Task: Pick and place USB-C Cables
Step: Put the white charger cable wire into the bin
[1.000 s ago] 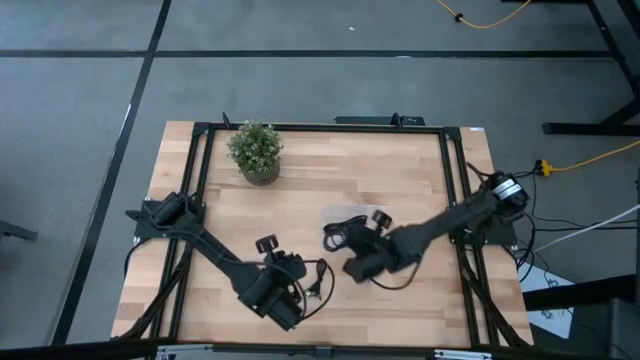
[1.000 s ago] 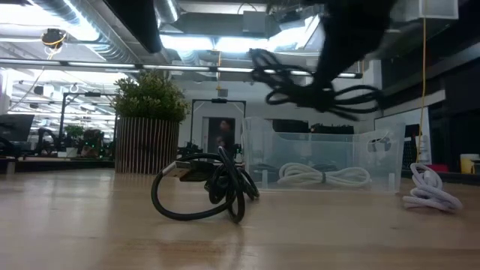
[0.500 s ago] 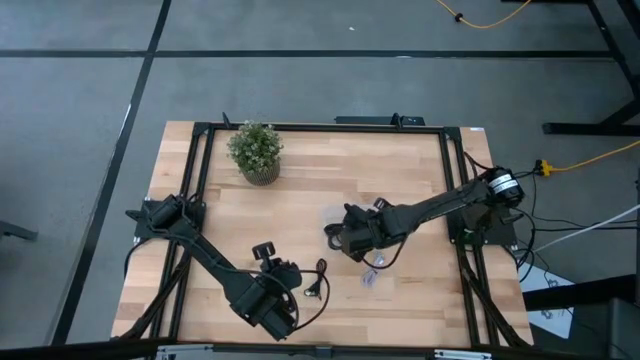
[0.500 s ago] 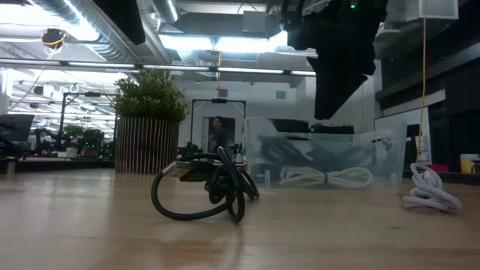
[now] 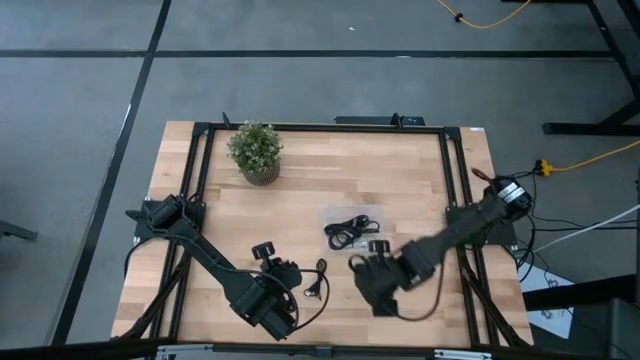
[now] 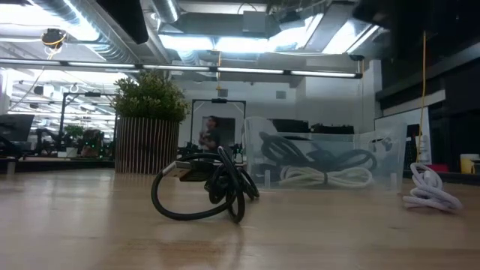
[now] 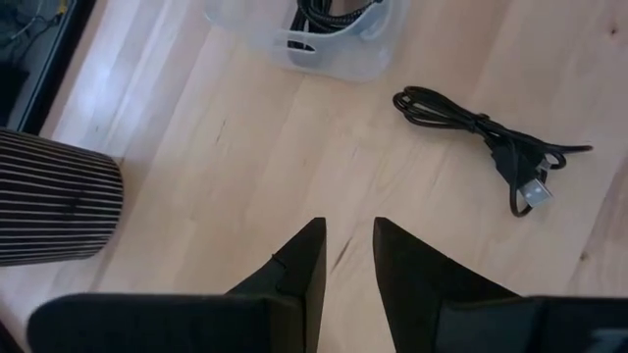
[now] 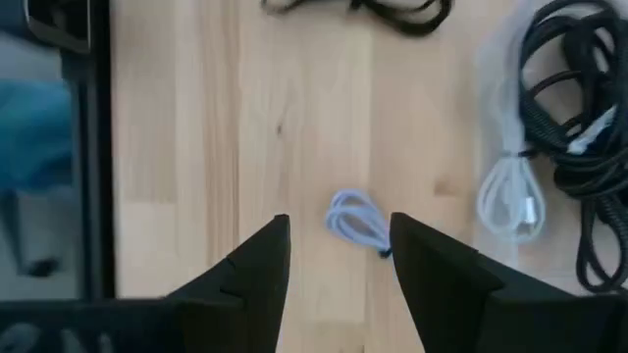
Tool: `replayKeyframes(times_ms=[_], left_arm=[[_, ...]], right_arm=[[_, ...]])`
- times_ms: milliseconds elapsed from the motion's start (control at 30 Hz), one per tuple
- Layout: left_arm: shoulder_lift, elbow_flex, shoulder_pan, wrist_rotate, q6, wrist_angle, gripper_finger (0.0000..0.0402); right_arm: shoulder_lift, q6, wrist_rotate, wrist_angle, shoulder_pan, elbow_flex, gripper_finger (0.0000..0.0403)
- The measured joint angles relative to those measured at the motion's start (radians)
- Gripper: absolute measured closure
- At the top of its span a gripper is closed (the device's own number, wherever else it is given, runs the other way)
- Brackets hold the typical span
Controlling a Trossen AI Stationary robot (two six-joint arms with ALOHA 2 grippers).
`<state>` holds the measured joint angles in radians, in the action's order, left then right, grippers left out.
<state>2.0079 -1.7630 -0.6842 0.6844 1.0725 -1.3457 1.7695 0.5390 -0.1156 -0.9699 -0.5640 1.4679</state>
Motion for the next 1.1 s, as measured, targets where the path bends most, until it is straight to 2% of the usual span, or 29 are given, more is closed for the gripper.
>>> replayKeyframes(times_ms=[100, 200, 400, 533, 667, 900, 1100], left_arm=[[0.000, 0.000, 0.000, 0.010, 0.000, 0.000, 0.0321], [0.000, 0.000, 0.000, 0.011, -0.001, 0.000, 0.0321], [0.000, 0.000, 0.000, 0.028, -0.001, 0.012, 0.0321], [0.000, 0.000, 0.002, 0.036, -0.001, 0.021, 0.0321], [0.000, 0.000, 0.002, 0.037, -0.001, 0.036, 0.0321], [0.000, 0.000, 0.002, 0.055, -0.002, 0.046, 0.0321], [0.000, 0.000, 0.005, 0.062, -0.002, 0.063, 0.0321]], right_arm=[[0.000, -0.009, -0.061, 0.008, -0.060, -0.038, 0.0222], [0.000, -0.091, -0.076, 0.015, -0.102, -0.086, 0.0222], [0.002, -0.409, -0.103, 0.090, -0.126, -0.199, 0.0222], [0.003, -0.572, -0.150, 0.272, -0.113, -0.273, 0.0222], [0.003, -0.624, -0.118, 0.440, -0.089, -0.353, 0.0221], [0.003, -0.689, -0.102, 0.438, -0.052, -0.471, 0.0221], [0.002, -0.760, -0.159, 0.447, -0.013, -0.507, 0.0221]])
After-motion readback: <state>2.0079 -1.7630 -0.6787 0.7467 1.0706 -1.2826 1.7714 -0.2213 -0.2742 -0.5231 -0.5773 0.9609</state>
